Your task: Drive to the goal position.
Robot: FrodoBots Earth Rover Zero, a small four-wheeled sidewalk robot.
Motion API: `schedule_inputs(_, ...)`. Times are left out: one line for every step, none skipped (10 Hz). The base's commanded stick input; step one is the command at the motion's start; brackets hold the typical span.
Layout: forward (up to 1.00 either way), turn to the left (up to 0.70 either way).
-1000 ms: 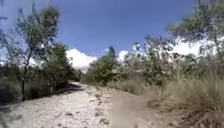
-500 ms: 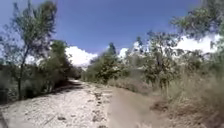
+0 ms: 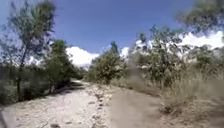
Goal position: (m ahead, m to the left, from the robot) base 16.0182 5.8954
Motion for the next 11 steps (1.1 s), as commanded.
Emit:
schedule_inputs(0.44,0.02)
schedule_inputs(0.44,0.02)
schedule_inputs(0.44,0.02)
schedule_inputs(0.44,0.02)
schedule_inputs(0.44,0.03)
schedule_inputs(0.44,0.07)
schedule_inputs(0.44,0.11)
schedule_inputs(0.44,0.16)
schedule_inputs(0.44,0.02)
schedule_inputs(0.44,0.02)
schedule_inputs(0.44,0.02)
